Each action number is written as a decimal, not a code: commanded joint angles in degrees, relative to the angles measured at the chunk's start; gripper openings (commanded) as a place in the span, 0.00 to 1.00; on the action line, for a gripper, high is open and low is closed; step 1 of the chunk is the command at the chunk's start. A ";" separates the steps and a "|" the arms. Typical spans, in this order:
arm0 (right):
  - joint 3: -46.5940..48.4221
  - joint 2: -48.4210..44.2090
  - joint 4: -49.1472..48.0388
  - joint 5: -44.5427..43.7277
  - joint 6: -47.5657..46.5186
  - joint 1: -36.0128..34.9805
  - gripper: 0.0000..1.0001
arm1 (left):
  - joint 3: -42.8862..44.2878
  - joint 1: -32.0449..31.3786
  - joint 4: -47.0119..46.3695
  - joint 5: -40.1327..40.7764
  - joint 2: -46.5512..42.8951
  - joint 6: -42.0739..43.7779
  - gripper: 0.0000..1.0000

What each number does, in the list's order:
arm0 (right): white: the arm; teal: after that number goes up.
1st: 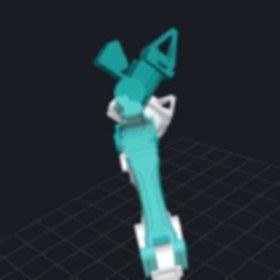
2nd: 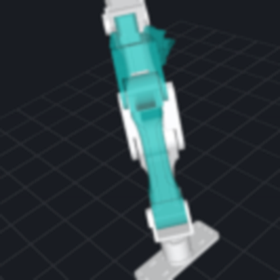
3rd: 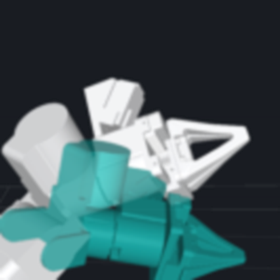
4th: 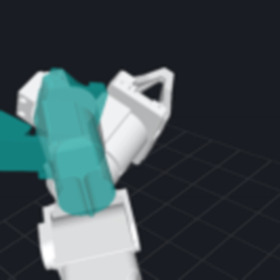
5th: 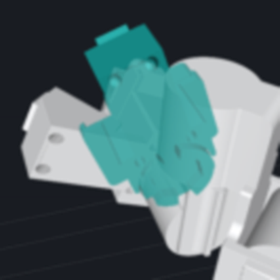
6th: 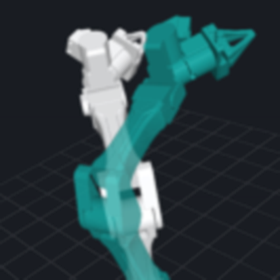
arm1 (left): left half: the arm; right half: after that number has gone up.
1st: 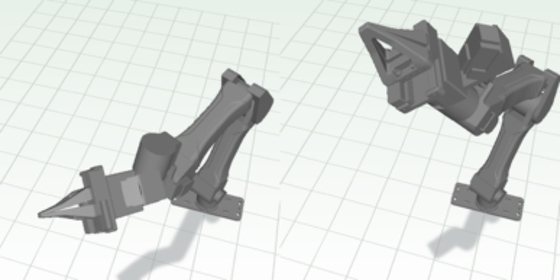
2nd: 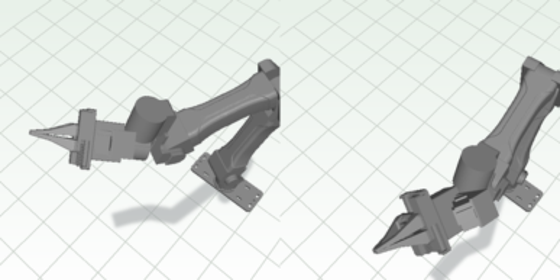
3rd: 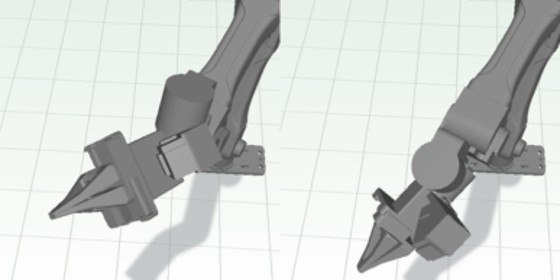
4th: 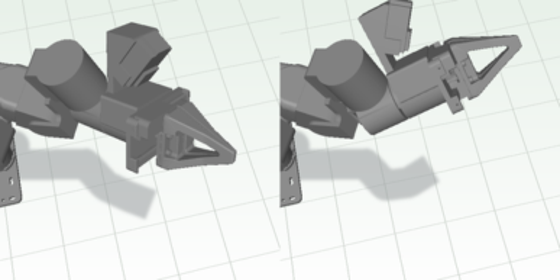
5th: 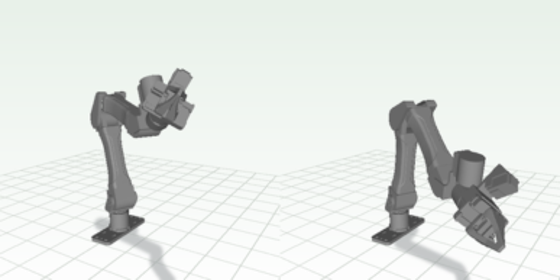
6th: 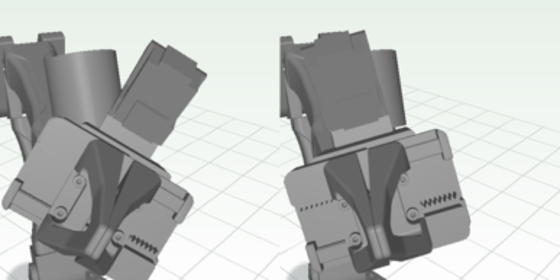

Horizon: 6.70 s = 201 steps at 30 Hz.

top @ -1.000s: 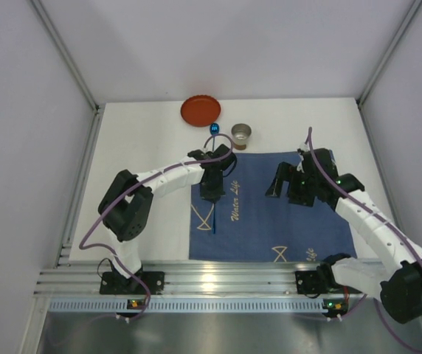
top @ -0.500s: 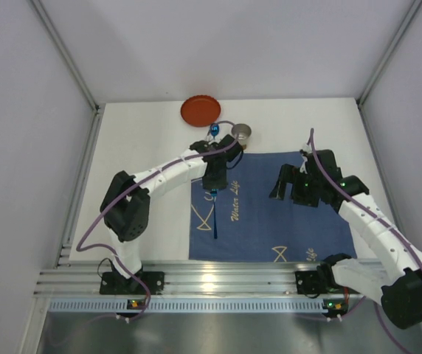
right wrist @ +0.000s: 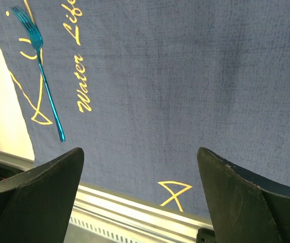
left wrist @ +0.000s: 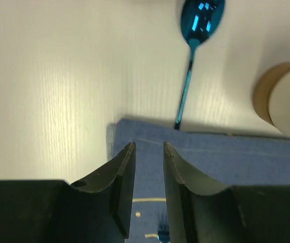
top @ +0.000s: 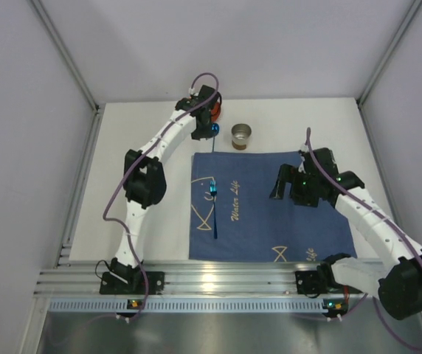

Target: Set the dinner table for one person

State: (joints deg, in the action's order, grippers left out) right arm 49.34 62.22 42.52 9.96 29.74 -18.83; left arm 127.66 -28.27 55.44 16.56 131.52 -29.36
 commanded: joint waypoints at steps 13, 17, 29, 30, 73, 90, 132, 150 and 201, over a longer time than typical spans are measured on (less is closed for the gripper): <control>16.84 16.97 4.76 0.68 -6.27 0.64 0.93 | 6.55 4.01 -16.33 -18.67 10.59 4.49 0.41; 18.42 19.95 4.67 0.85 -7.32 0.64 0.93 | 6.73 3.93 -14.23 -14.39 13.13 5.72 0.43; 21.58 24.00 5.46 1.21 -8.64 0.64 0.93 | 8.84 1.21 -11.76 -9.97 18.85 9.85 0.42; 21.59 24.00 5.47 1.03 -8.56 0.72 0.92 | 9.19 1.03 -11.32 -9.62 19.20 10.20 0.39; 24.31 10.47 -19.84 3.22 -0.82 -12.28 0.91 | -12.87 -6.34 -13.52 -12.16 -26.59 -6.75 0.00; 16.15 13.11 -25.47 0.87 1.64 -14.74 0.36 | -17.61 -14.53 -17.82 -13.22 -30.17 -13.26 0.00; 2.69 18.38 8.01 -6.96 -9.26 7.14 0.07 | -62.96 -8.38 -17.03 -3.64 -50.40 -17.13 0.67; 8.05 15.48 15.49 -15.67 -8.55 7.67 0.81 | -63.94 -5.74 -21.16 -4.43 -41.01 -13.18 0.62; 78.70 69.87 3.44 -10.21 -1.96 -0.68 0.76 | -55.33 1.20 -3.33 3.66 -37.30 -7.90 0.76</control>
State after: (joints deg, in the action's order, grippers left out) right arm 122.83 130.56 45.41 5.67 27.24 -19.00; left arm 68.95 -27.42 48.23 18.83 98.43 -36.40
